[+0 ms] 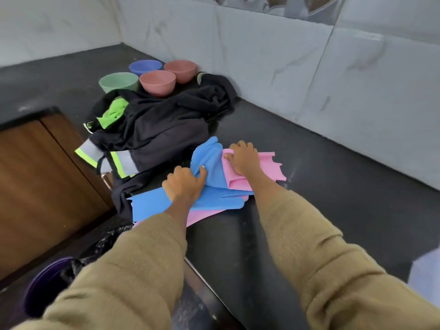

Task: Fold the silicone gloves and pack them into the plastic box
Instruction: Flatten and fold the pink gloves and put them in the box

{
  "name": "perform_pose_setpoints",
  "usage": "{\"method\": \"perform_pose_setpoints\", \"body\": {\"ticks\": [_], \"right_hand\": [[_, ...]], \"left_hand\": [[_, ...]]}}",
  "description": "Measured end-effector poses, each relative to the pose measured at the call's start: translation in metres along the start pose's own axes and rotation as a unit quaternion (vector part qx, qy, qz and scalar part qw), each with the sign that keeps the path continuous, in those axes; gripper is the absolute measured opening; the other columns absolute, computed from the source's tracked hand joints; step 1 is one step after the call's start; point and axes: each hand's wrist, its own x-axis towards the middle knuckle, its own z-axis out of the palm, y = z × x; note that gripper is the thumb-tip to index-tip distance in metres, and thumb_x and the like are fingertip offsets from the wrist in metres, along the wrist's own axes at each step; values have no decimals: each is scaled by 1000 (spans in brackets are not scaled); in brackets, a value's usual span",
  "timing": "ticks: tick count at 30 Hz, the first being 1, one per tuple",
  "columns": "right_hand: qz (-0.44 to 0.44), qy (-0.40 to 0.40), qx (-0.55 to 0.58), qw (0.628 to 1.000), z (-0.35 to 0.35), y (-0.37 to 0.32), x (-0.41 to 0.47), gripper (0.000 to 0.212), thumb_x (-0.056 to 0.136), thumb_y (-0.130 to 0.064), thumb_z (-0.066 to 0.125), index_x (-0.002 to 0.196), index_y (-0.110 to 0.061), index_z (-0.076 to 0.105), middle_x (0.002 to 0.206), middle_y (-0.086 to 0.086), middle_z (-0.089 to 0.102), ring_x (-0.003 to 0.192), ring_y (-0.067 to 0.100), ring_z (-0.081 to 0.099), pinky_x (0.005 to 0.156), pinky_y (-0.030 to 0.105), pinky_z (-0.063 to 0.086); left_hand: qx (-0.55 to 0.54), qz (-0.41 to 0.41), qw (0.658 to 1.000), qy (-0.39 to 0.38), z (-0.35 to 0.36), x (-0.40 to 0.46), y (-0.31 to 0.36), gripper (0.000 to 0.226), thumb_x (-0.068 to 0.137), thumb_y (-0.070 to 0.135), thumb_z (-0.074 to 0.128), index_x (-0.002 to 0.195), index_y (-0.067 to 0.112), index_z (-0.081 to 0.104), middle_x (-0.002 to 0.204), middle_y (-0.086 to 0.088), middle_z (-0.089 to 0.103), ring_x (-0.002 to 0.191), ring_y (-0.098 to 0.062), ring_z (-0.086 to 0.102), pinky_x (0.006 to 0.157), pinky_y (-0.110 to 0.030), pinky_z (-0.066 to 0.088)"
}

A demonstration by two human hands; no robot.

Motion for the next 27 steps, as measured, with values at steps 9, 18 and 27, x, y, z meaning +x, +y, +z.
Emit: {"method": "perform_pose_setpoints", "body": {"ticks": [9, 18, 27], "right_hand": [[184, -10, 119, 976, -50, 63, -39, 41, 95, -37, 52, 119, -5, 54, 126, 16, 55, 114, 36, 54, 91, 40, 45], [324, -109, 172, 924, -79, 152, -125, 51, 102, -29, 35, 143, 0, 30, 148, 17, 37, 132, 34, 42, 106, 41, 36], [400, -302, 393, 771, -91, 190, -221, 59, 98, -7, 46, 146, -28, 21, 143, 8, 46, 118, 27, 55, 101, 41, 46]], "left_hand": [[-45, 166, 981, 85, -24, -9, 73, 20, 78, 19, 52, 96, 10, 55, 93, -8, 57, 82, -31, 52, 74, -40, 34], [-149, 279, 912, -261, 3, -85, 140, 47, 92, 54, 44, 63, 17, 50, 93, -10, 69, 92, -33, 64, 85, -39, 51], [-299, 156, 876, -345, 8, -125, 170, 64, 82, 68, 47, 109, 12, 61, 109, -7, 65, 95, -23, 61, 88, -34, 50]]}}
